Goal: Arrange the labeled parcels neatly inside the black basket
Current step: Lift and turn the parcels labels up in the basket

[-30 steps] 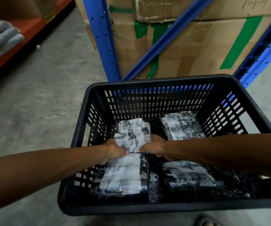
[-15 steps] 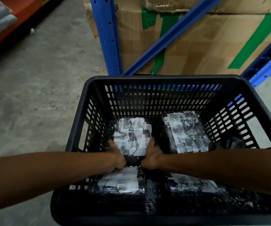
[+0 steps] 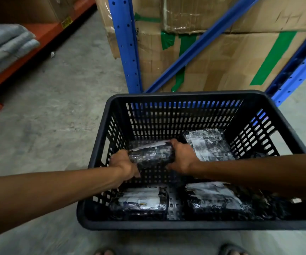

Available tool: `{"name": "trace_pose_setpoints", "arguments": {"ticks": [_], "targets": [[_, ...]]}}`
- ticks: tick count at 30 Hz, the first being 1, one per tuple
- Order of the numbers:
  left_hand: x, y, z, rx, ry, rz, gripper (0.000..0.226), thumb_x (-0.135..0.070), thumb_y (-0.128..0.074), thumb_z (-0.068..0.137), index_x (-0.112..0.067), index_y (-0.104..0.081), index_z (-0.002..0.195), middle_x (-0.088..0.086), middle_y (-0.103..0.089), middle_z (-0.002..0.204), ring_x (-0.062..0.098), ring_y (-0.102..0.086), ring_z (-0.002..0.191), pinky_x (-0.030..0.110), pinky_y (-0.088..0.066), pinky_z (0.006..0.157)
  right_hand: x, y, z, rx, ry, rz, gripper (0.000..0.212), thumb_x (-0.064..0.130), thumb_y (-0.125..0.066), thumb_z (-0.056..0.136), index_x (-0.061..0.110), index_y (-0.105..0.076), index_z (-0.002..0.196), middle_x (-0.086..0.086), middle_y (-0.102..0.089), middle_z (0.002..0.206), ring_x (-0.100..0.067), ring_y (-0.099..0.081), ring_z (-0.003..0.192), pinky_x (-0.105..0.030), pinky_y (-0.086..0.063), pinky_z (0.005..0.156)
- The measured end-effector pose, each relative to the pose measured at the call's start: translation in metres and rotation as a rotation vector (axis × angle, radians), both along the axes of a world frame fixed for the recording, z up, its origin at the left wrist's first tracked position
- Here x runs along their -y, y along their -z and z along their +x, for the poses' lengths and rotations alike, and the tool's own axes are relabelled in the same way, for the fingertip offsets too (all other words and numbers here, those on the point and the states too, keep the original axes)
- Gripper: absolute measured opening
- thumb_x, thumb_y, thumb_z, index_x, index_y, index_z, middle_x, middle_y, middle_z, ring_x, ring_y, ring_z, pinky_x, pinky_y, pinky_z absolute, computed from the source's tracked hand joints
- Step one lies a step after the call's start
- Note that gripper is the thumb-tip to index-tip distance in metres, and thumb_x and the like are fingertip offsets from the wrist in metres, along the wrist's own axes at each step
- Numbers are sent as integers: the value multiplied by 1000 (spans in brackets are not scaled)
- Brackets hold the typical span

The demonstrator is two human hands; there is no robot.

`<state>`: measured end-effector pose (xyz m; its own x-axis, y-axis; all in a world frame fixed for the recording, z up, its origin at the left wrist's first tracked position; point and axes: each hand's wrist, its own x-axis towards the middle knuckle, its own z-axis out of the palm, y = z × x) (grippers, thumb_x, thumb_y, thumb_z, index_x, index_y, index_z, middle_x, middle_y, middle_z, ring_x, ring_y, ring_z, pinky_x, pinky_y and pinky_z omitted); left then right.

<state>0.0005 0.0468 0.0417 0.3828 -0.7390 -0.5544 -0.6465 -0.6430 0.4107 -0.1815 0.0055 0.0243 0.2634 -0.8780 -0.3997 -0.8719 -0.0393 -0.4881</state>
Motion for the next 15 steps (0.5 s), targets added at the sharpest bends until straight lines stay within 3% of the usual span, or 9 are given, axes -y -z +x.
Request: {"name": "trace_pose_setpoints", "arguments": {"ticks": [2, 4, 6, 9, 12, 13, 14, 15], "targets": [[-9, -11, 2, -91, -34, -76, 59, -23, -90, 64, -12, -67, 117, 6, -71, 113, 22, -65, 106, 26, -53, 87, 15, -20, -21, 54, -82, -65, 36, 36, -86, 73, 23, -61, 95, 5, -67, 84, -15, -65, 78, -14, -49, 60], [-18, -16, 2, -182, -36, -171, 62, -39, -86, 63, -20, -65, 118, 2, -69, 114, 19, -64, 103, 29, -54, 88, 26, -38, -37, 133, -115, -66, 33, 52, -82, 72, 34, -58, 85, 15, -60, 77, 0, -59, 68, -11, -41, 53], [-23, -21, 3, -280, -22, -241, 63, -59, -76, 64, -25, -64, 116, 0, -65, 116, 19, -62, 108, 34, -53, 92, 28, -47, -49, 282, -66, 22, 36, 61, -76, 75, 39, -61, 100, 15, -66, 93, 4, -62, 83, -12, -46, 67], [-15, -31, 5, -466, -61, -223, 64, -74, -59, 72, -14, -55, 93, 7, -65, 116, 19, -60, 105, 31, -48, 85, 23, -47, -48, 531, 193, 239, 65, 69, -67, 78, 32, -57, 130, 14, -69, 116, -8, -67, 105, -31, -52, 91], [2, -34, 1, -483, -137, -181, 56, -69, -56, 80, -13, -53, 84, 13, -61, 99, 28, -60, 95, 44, -48, 101, 20, -37, -31, 530, 474, 436, 72, 71, -60, 82, 15, -64, 127, 0, -73, 118, -26, -70, 112, -41, -54, 101], [8, -29, 0, -475, -145, -145, 51, -65, -57, 83, -14, -58, 93, 14, -59, 105, 29, -60, 101, 40, -46, 101, 18, -33, -24, 533, 512, 527, 66, 65, -58, 87, 12, -65, 125, -7, -74, 121, -32, -69, 115, -45, -54, 103], [12, -25, -1, -474, -146, -98, 55, -59, -57, 87, -12, -60, 115, 14, -59, 120, 30, -57, 113, 35, -43, 98, 17, -30, -17, 540, 514, 606, 57, 57, -58, 92, 11, -65, 124, -11, -73, 122, -33, -69, 115, -46, -55, 101], [17, -16, -1, -472, -152, -51, 63, -52, -58, 91, -8, -50, 135, 14, -55, 135, 30, -53, 123, 34, -42, 95, 15, -29, -11, 534, 483, 665, 47, 47, -62, 94, 10, -66, 122, -13, -74, 121, -33, -70, 112, -45, -57, 97]]}}
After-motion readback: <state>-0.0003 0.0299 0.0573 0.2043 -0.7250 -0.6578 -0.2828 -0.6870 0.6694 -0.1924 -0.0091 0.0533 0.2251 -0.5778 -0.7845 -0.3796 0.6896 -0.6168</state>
